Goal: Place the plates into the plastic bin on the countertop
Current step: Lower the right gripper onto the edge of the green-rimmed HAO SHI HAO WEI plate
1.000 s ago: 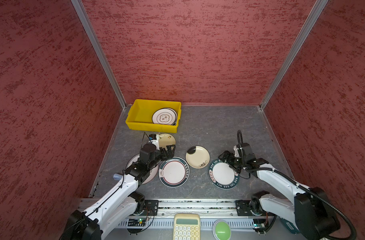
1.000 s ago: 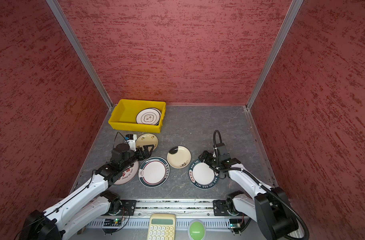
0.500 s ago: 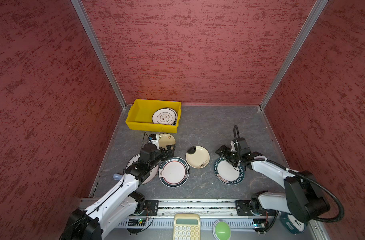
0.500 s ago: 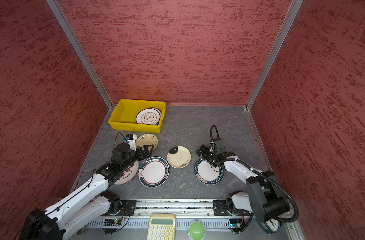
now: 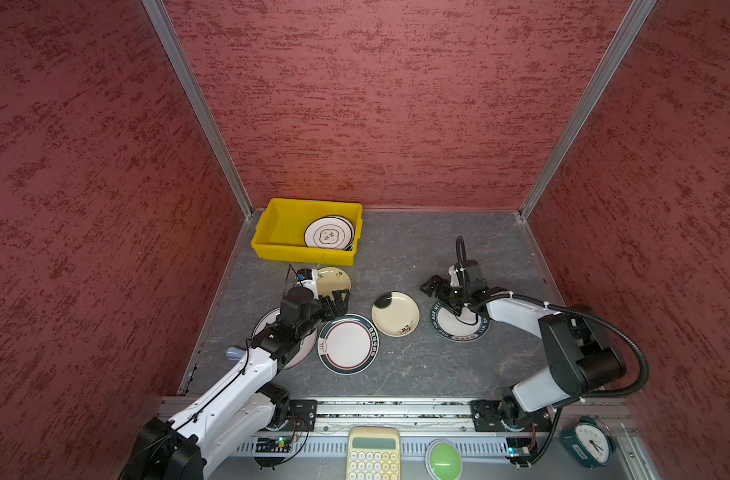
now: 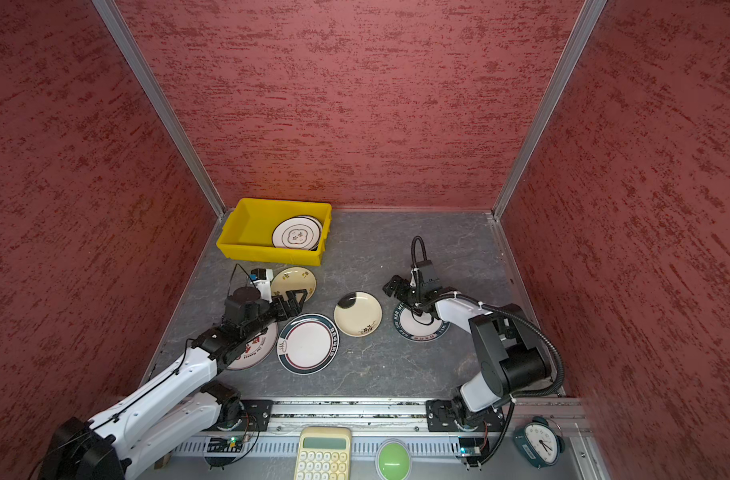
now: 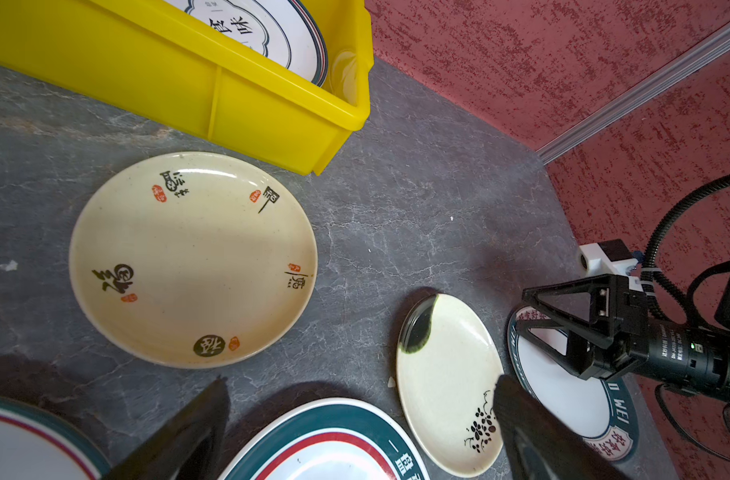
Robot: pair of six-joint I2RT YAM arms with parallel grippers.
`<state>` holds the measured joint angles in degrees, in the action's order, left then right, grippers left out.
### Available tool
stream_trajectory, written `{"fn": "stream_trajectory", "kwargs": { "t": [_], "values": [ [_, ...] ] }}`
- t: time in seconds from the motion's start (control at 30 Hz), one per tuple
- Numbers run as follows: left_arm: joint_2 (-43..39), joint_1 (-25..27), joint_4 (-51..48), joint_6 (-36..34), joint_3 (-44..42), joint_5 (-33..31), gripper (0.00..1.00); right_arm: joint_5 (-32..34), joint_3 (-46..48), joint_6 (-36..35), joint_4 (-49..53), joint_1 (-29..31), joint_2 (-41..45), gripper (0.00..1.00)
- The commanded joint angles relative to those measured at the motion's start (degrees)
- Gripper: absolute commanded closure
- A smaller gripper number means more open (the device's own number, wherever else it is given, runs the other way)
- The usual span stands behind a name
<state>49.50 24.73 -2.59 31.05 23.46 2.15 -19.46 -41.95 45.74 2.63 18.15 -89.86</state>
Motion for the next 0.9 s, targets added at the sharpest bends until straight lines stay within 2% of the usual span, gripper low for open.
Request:
{"fn": "stream_trajectory", "kwargs": {
  "t": [0.0,0.43,0.6,0.87],
  "values": [
    [-0.6,0.1,-0.5,-1.0,1.2,-1.2,0.01,-1.2,-2.1,-1.4,-0.9,-0.3,-2.4,0.01],
    [-0.6,0.1,-0.9,-1.0,1.4,-1.1,0.01,-2.2,-8.8,-3.0,-1.4,-0.6,-5.4,0.01],
    [-0.7,0.1,-0.9,-1.0,1.4,-1.0,0.01,1.0,-8.5,-4.0,2.2,-1.3,-0.8,0.01],
    [-0.9,0.1,1.7,-1.8,0.6,1.6,0.01,6.0,-4.6,-7.1,13.3,-3.4,13.3,0.01]
  ]
}}
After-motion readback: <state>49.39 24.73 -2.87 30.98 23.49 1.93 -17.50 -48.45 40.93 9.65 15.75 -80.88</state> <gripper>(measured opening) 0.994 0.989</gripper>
